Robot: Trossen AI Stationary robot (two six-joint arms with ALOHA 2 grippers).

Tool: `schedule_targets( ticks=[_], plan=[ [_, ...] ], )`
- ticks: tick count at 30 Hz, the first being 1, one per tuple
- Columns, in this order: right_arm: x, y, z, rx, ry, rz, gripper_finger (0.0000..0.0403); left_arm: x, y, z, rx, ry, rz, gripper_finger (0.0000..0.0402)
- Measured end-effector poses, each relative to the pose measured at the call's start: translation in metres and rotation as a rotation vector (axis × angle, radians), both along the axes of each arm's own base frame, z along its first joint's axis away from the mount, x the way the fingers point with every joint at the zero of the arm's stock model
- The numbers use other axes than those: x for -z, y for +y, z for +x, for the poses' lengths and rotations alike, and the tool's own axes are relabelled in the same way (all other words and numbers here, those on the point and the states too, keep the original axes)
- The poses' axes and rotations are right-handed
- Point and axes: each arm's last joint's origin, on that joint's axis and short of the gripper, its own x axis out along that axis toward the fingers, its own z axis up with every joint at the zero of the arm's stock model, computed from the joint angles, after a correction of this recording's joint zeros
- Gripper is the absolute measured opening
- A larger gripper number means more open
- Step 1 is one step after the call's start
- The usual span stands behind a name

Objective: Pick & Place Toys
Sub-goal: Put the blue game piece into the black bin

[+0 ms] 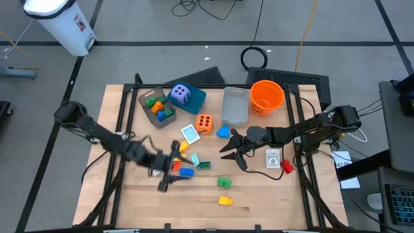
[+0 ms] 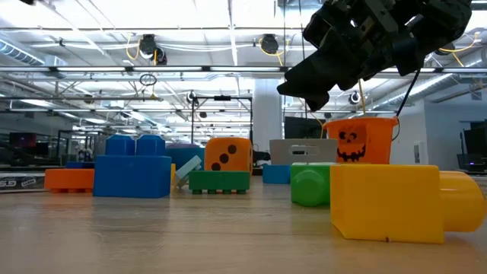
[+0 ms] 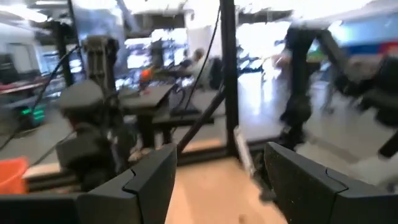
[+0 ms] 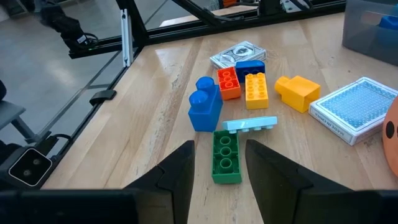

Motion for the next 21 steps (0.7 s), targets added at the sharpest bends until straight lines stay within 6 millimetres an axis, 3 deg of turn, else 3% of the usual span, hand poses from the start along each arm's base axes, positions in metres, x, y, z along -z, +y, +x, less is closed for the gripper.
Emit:
schedule_targets(
  ticks=[4, 9, 16, 21],
  plan=[
    [0.000, 0.000, 0.000, 0.000, 0.000, 0.000, 0.0137, 0.005, -0.030, -0.023, -0.176, 0.051, 0.074, 0.0253],
    [0.000, 0.000, 0.000, 0.000, 0.000, 0.000, 0.0138, 0.013, -0.042, -0.036, -0.283, 0.120, 0.106, 0.0253],
    [0.000, 0.000, 0.000, 0.000, 0.000, 0.000, 0.0138, 0.030, -0.033, -0.024, -0.318, 0.228, 0.001, 0.0253],
    [-0.002, 0.000, 0.001, 0.000, -0.019, 0.001, 0.0138, 0.045, -0.030, -0.007, -0.218, 0.274, 0.014, 0.0253]
  ],
)
